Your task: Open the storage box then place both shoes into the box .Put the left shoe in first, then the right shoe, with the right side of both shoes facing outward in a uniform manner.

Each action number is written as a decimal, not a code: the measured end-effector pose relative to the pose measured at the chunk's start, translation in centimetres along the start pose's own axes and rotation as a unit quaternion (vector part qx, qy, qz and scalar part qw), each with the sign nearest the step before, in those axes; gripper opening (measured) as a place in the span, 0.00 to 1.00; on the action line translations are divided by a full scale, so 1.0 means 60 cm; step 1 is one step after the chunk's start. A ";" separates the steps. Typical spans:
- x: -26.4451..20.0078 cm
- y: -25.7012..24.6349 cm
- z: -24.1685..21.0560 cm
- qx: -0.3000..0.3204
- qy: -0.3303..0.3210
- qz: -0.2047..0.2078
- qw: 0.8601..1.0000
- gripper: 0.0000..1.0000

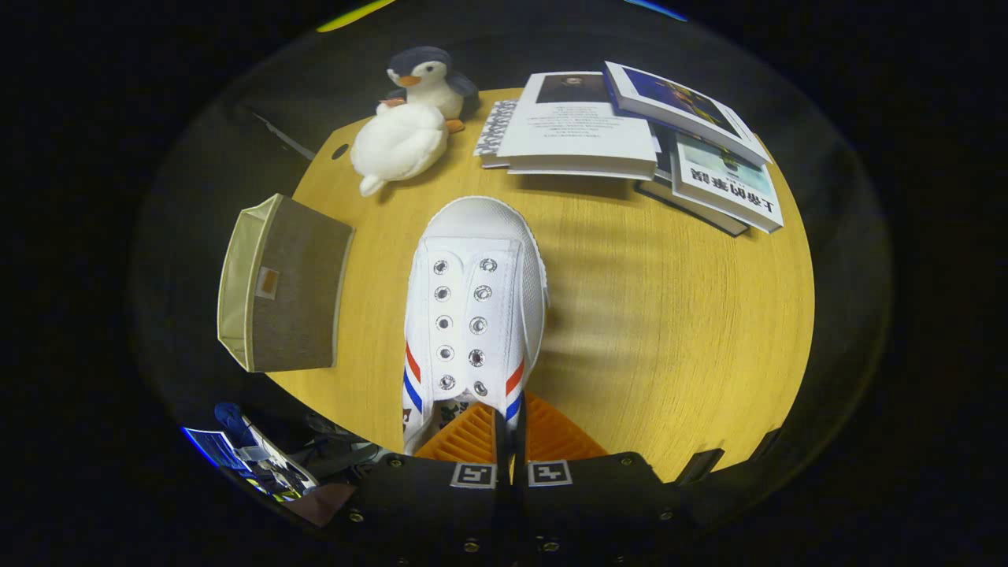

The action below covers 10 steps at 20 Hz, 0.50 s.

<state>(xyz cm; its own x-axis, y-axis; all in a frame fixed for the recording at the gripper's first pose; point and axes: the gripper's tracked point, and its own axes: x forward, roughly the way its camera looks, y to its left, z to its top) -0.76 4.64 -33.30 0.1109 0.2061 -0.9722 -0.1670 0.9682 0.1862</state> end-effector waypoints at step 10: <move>-0.041 0.197 0.089 -0.082 -0.024 0.032 0.996 0.00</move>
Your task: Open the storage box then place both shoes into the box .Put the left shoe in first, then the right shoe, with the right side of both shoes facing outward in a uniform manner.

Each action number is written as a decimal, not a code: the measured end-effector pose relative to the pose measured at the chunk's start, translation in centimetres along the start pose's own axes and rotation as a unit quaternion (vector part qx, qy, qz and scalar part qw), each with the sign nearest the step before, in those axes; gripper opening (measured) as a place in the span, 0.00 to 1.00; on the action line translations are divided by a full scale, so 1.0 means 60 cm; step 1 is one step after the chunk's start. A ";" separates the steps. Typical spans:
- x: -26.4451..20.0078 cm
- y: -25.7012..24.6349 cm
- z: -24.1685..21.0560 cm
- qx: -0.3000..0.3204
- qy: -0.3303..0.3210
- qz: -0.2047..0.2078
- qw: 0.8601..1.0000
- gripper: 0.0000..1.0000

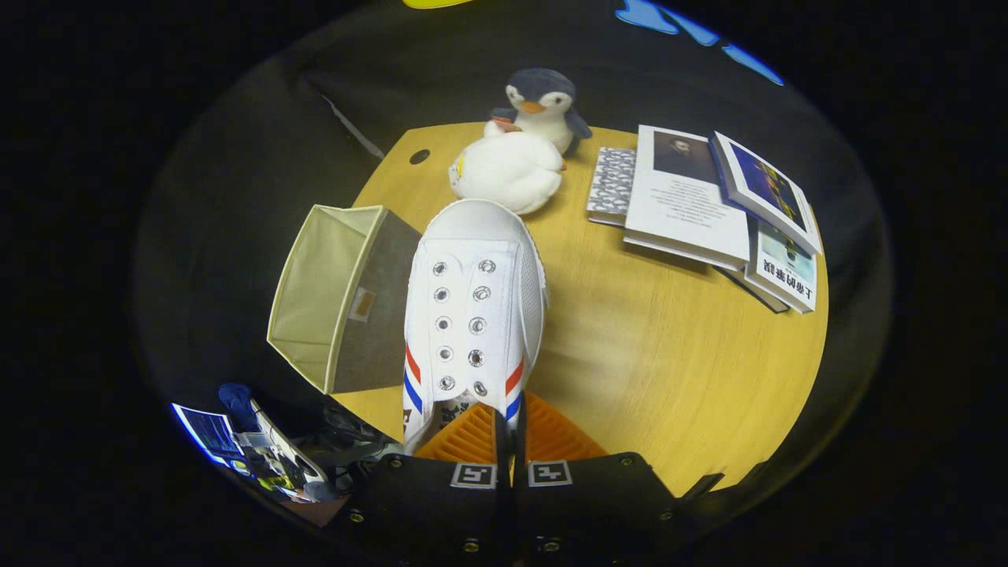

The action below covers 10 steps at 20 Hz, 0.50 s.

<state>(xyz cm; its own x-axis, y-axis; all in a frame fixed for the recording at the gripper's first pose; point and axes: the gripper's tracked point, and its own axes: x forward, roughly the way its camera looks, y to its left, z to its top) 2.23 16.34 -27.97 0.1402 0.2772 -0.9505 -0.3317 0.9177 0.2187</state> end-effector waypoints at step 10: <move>0.018 0.192 0.110 -0.073 -0.005 0.034 0.997 0.01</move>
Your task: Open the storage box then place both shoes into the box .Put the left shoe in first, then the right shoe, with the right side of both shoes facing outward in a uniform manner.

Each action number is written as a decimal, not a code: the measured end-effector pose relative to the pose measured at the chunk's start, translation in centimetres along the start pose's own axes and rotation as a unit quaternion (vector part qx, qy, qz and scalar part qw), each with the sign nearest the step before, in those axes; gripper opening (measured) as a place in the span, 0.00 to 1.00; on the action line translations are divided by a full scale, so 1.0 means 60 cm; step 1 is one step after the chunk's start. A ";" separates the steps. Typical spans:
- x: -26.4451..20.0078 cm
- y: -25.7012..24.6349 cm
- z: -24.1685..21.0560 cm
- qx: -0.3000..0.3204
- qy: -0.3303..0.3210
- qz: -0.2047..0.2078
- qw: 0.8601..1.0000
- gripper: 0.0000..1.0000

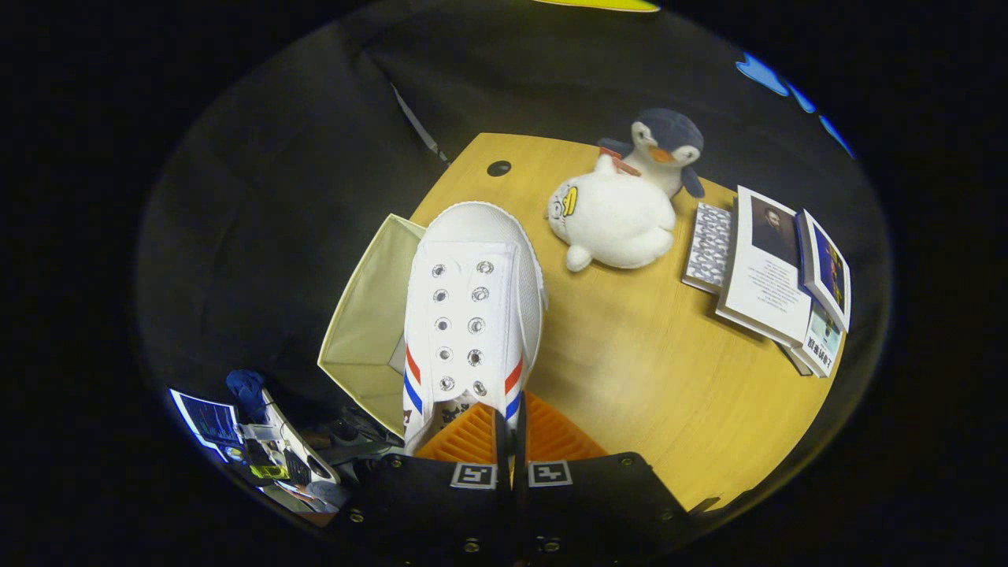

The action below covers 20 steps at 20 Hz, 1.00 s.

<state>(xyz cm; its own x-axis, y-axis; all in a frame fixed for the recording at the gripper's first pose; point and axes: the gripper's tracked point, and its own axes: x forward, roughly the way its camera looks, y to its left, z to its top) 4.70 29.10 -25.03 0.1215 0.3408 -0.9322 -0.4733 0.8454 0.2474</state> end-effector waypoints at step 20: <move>0.100 0.222 0.050 -0.040 0.048 0.085 0.994 0.42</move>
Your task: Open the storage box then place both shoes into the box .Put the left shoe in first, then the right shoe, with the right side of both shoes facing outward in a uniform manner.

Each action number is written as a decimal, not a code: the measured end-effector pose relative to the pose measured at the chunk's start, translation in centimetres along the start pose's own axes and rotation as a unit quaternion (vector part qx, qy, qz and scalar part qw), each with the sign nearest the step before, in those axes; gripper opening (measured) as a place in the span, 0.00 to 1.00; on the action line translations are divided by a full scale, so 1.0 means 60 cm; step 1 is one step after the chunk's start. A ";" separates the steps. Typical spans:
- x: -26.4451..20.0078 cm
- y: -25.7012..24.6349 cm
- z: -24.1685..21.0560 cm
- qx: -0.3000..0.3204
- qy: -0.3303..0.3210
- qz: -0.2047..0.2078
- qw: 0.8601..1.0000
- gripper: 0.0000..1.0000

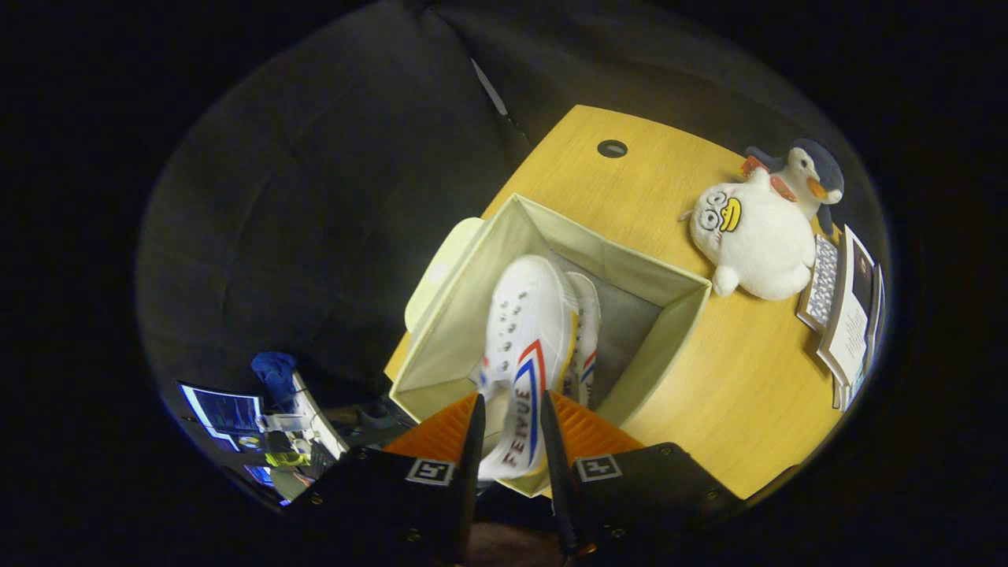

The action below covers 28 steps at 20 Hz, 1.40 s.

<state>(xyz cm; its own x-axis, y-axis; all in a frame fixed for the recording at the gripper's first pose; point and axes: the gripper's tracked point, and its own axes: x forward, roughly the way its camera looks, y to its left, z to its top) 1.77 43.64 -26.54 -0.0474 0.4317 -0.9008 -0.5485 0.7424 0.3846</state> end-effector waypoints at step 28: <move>-0.597 -0.323 -0.218 0.076 -0.557 -0.260 0.785 0.98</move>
<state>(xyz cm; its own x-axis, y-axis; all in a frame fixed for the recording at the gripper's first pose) 3.16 7.10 -4.35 0.9561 0.1673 -0.2404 -0.1420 0.9827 0.1191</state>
